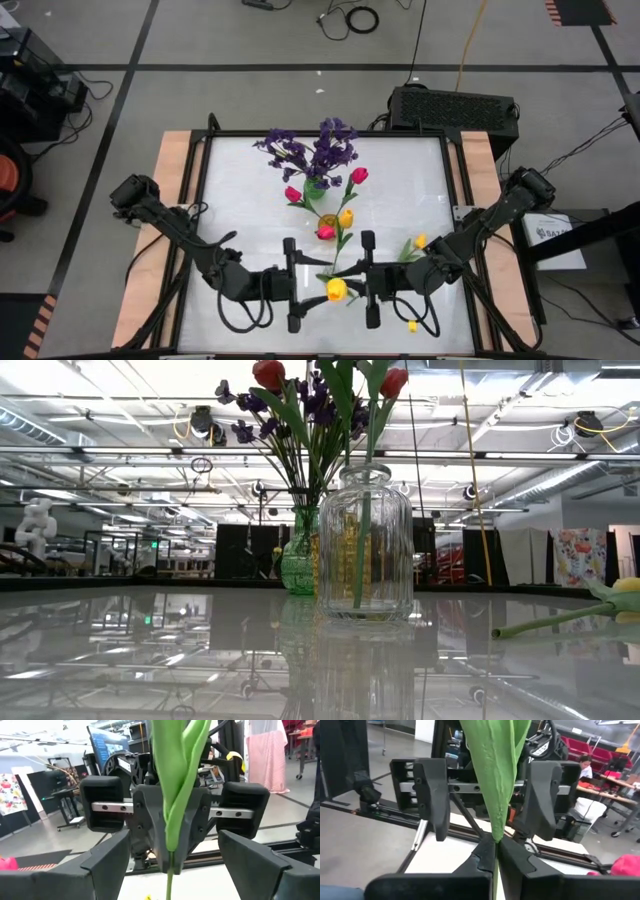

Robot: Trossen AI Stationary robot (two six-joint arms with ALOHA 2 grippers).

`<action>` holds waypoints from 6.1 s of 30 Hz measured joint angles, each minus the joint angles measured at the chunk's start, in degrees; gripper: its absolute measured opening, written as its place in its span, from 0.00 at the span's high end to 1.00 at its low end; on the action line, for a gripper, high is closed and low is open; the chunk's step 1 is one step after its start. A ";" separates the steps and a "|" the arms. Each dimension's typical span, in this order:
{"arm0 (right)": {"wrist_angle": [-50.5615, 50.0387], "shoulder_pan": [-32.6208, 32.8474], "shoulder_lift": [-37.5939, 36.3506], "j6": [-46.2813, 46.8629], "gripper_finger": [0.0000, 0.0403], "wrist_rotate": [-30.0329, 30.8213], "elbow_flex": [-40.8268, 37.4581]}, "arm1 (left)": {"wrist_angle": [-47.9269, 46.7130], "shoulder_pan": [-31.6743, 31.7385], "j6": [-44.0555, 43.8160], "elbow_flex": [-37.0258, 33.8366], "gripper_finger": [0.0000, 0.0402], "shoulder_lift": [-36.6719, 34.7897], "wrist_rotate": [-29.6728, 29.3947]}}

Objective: Sort flowers into vase by color
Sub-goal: Put the top yellow flower into the transparent vase, then put the yellow flower into the transparent vase

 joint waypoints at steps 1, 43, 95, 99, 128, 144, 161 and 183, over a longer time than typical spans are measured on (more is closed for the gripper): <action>-0.17 0.00 0.00 0.52 0.99 -0.12 0.00 | 0.07 0.21 0.00 0.00 0.24 0.09 0.25; -7.31 3.24 -3.77 9.77 0.62 -0.87 0.00 | 3.77 -3.37 6.04 0.00 0.94 0.14 4.02; -17.33 10.32 -10.71 8.29 0.58 -0.28 0.00 | 41.36 9.86 -3.32 -25.68 0.94 6.72 21.13; -17.35 10.32 -10.71 8.22 0.58 -0.28 0.00 | 41.36 10.24 -3.05 -25.68 0.91 8.14 21.15; -40.75 10.32 -10.69 34.38 0.58 5.62 -0.02 | 13.36 4.58 -7.71 -25.66 0.40 -1.23 11.49; -52.19 16.87 -6.88 57.33 0.58 4.94 -7.34 | -7.41 -2.66 -15.20 -25.62 0.28 -12.37 8.89; -47.04 6.89 -3.17 43.50 0.58 -11.72 -25.80 | -13.54 -9.71 -24.51 -25.64 0.28 -15.18 5.25; -43.85 -1.20 2.90 30.47 0.70 -21.81 -26.82 | -12.50 -10.10 -24.37 -25.64 0.28 -14.61 5.26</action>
